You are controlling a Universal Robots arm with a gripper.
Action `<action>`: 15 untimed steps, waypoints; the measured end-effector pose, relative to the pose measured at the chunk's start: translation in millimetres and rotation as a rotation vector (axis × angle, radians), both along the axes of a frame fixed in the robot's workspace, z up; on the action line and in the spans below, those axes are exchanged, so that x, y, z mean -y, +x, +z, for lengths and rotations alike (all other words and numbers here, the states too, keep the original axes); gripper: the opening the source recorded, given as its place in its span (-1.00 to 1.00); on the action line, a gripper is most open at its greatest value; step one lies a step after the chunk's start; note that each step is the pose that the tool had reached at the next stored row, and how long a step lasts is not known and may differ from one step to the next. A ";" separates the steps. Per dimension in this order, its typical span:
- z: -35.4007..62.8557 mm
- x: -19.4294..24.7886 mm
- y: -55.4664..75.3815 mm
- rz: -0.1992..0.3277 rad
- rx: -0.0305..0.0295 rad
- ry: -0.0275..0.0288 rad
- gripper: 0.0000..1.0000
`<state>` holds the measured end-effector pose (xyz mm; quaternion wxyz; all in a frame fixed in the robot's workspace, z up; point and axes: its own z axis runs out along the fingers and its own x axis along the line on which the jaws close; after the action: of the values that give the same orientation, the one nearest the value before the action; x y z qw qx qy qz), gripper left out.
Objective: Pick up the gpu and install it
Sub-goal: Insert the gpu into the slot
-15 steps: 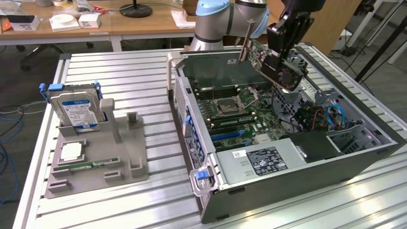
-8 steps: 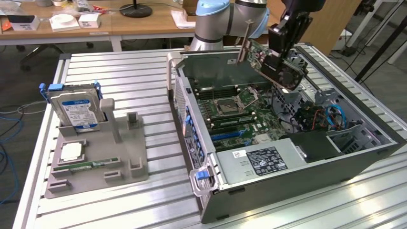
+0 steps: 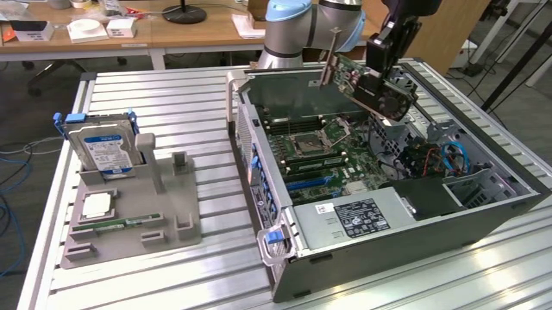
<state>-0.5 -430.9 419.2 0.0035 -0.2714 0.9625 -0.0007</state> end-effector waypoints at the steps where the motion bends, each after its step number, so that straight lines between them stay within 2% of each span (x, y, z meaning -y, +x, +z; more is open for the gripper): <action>1: 0.1 0.0 0.0 0.009 -0.0001 0.0007 -0.47; 3: 0.0 0.0 0.0 0.023 0.0000 0.0070 -0.47; 4: 0.0 0.0 0.1 0.029 0.0000 0.0124 -0.47; 6: 0.0 0.0 0.1 0.043 0.0002 0.0281 -0.47; 7: -0.1 0.0 0.0 0.050 0.0002 0.0329 -0.47; 15: 0.0 0.0 0.1 0.144 -0.0014 0.0335 -0.47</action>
<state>-0.4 -430.9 419.2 0.0074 -0.3398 0.9403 0.0159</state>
